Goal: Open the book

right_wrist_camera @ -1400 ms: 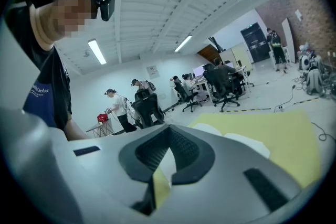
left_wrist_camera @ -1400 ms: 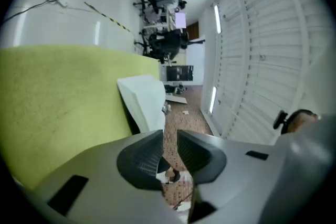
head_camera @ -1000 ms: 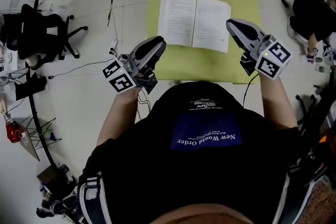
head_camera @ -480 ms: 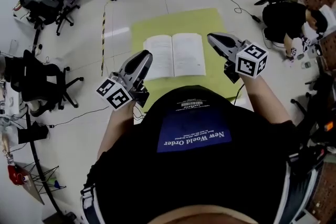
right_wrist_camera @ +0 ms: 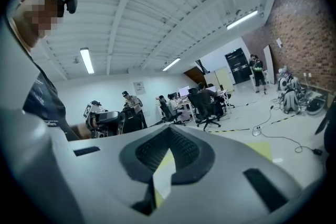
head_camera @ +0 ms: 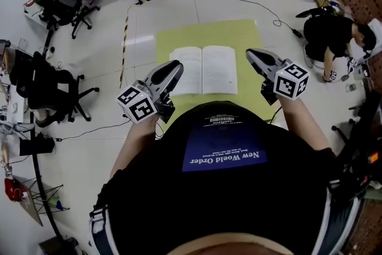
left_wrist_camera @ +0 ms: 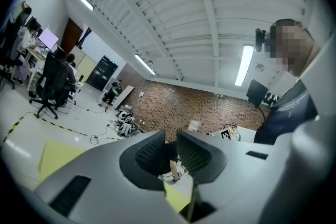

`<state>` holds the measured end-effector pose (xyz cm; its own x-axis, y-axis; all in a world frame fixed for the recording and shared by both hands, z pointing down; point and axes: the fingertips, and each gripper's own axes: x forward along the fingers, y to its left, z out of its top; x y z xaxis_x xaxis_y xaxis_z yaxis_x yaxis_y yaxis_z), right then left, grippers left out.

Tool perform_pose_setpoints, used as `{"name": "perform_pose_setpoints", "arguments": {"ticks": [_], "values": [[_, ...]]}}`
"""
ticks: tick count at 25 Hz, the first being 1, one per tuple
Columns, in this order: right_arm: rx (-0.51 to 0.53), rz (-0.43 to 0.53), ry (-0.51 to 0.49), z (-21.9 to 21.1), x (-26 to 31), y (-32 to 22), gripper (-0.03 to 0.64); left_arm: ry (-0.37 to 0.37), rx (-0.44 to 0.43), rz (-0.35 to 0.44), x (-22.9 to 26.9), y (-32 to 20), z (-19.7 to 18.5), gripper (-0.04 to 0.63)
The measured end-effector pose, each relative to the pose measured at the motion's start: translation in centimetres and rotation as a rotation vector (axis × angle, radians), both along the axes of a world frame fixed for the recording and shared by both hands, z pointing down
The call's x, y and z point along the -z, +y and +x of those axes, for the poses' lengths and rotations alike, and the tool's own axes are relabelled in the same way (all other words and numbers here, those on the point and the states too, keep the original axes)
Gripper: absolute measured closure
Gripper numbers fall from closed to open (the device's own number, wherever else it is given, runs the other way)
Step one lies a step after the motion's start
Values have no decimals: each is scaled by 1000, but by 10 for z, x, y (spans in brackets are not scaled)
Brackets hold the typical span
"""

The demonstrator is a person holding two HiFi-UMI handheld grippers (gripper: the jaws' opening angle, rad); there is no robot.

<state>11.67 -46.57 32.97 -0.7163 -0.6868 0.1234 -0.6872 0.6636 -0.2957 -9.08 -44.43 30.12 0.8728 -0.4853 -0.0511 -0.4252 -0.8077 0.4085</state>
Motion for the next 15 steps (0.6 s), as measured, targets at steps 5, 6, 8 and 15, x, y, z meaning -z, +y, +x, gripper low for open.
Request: {"name": "perform_pose_setpoints", "arguments": {"ticks": [5, 6, 8, 15], "values": [[36, 14, 24, -8, 3, 0, 632, 4, 8, -28, -1, 1, 1, 525], [42, 14, 26, -10, 3, 1, 630, 4, 6, -29, -2, 1, 1, 525], [50, 15, 28, -10, 4, 1, 632, 8, 10, -37, -3, 2, 1, 525], [66, 19, 39, -13, 5, 1, 632, 23, 22, -52, -6, 2, -3, 525]]}}
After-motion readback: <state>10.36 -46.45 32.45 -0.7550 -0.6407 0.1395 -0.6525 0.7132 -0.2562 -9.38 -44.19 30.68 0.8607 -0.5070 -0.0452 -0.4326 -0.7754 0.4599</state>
